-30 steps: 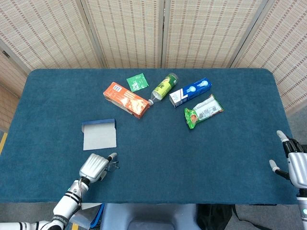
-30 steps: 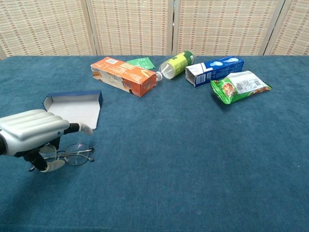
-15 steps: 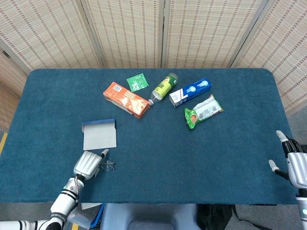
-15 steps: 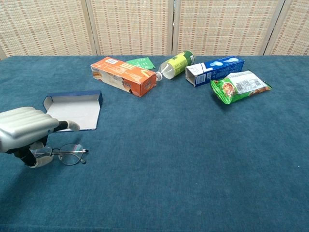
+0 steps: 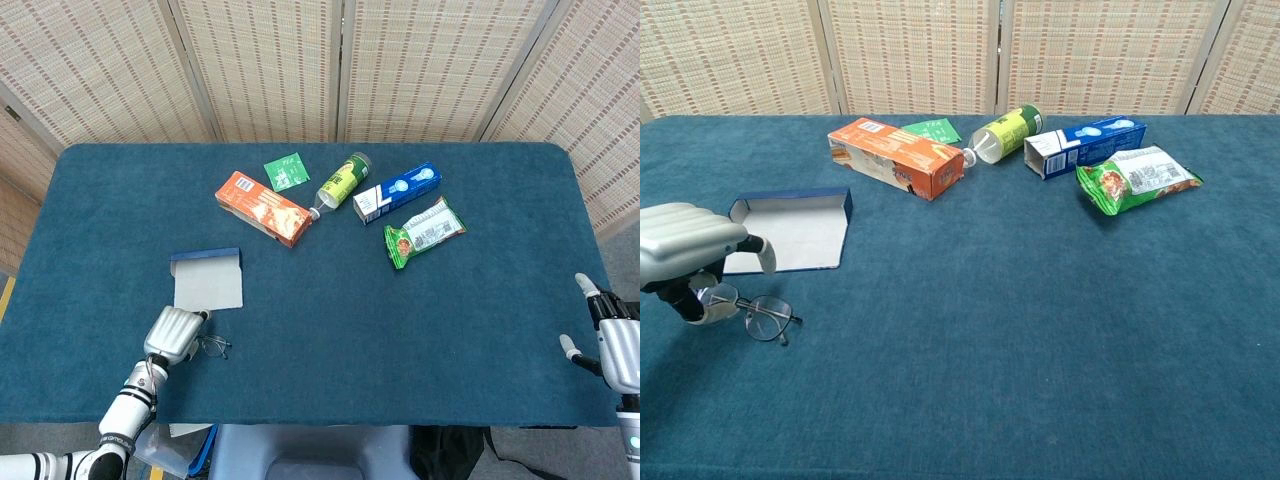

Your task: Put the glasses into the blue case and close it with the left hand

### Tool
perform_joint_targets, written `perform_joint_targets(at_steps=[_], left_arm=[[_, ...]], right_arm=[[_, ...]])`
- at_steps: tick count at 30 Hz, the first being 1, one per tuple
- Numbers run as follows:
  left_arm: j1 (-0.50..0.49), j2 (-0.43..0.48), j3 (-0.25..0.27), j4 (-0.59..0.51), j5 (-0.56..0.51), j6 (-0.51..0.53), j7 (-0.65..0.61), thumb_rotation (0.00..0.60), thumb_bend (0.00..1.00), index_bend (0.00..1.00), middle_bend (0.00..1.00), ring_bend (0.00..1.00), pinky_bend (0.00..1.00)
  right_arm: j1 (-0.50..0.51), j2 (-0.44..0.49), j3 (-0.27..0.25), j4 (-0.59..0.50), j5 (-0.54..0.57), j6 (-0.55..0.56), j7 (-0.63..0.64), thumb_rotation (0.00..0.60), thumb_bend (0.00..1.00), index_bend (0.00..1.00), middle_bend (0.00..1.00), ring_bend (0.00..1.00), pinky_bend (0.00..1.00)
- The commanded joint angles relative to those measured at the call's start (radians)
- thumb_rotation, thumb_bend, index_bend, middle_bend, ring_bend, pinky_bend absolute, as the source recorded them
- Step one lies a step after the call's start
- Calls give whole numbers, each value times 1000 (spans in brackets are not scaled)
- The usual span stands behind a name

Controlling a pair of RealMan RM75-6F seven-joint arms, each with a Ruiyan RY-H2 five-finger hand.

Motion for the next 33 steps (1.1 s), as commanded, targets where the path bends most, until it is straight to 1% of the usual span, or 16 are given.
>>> perform_joint_targets(at_steps=[1,10,17,33], left_arm=[[-5,-5,3,8,-2,-6,-2,600,345,331,1000,1000,1000],[-13,-20,3,29,-19,2,-3,600,345,436,1000,1000,1000],[-17,-28,5,44,-27,0,-12,600,351,496,1000,1000,1000],[-31,-40,7,68,-37,-24,-40,600,408,544,1000,1000,1000]], right_arm=[[-1,0,0,1,0,1,2,600,257,49,169,193,320],[-5,-2,-1,6,4,1,8,600,254,48,169,198,320],[-2,-4,-1,10,3,-2,11,600,253,48,169,198,320],[-5,-2,0,7,10,-3,10,600,253,49,169,198,320]])
